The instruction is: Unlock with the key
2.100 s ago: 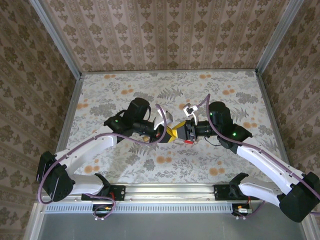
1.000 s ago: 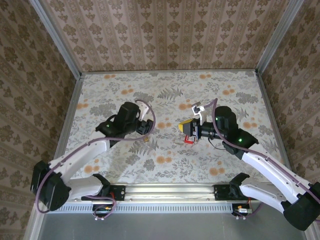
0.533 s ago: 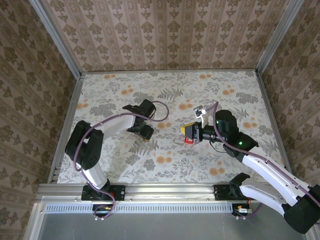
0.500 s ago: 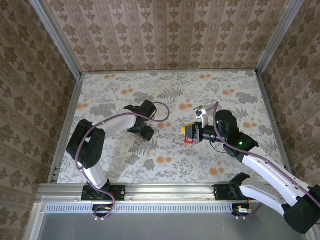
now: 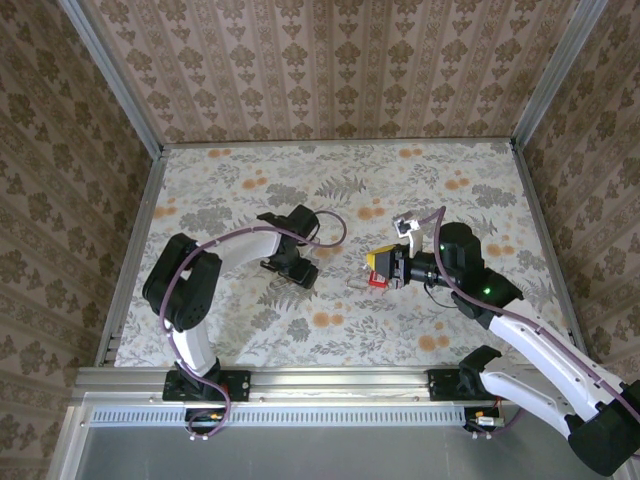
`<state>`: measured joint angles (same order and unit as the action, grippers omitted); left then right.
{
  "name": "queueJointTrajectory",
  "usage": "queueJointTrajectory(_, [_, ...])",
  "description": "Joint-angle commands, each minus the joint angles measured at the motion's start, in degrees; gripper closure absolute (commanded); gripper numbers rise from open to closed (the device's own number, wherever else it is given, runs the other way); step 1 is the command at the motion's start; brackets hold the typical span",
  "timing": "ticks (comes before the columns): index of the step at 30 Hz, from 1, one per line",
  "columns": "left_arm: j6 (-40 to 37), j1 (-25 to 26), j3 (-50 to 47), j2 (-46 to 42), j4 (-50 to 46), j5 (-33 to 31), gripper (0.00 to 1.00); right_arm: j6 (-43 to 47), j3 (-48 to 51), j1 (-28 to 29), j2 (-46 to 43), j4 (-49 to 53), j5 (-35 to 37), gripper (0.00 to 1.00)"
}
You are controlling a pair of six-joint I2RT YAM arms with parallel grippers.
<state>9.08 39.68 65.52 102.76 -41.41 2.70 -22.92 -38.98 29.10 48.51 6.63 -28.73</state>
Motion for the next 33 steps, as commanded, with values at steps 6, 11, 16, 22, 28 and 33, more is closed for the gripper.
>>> queueJointTrajectory(6, [3.4,-0.3,-3.0,-2.8,-0.3,5.2,0.29,-1.0,0.1,-0.4,0.2,-0.8,-1.4,1.0])
queueJointTrajectory(11, [3.9,-0.1,-2.8,-4.2,-0.9,4.7,0.29,-1.0,0.1,-0.4,0.4,-1.0,-1.4,1.0])
queueJointTrajectory(16, [3.9,-0.1,-0.7,-1.7,-3.2,-1.1,0.34,-1.3,0.3,-0.5,0.4,-1.4,-1.5,1.0])
queueJointTrajectory(22, [3.6,1.0,0.8,0.9,-3.8,-5.5,0.4,-1.2,0.6,-0.5,-0.2,-1.1,-1.4,1.0])
queueJointTrajectory(28, [3.1,0.8,1.4,2.4,-2.5,-4.6,0.5,-1.3,1.0,-0.5,-0.8,-0.9,-1.4,1.0])
queueJointTrajectory(33, [3.2,0.1,0.8,2.6,-1.2,-4.8,0.52,-1.4,1.6,-0.4,-1.2,-1.0,-1.3,1.0])
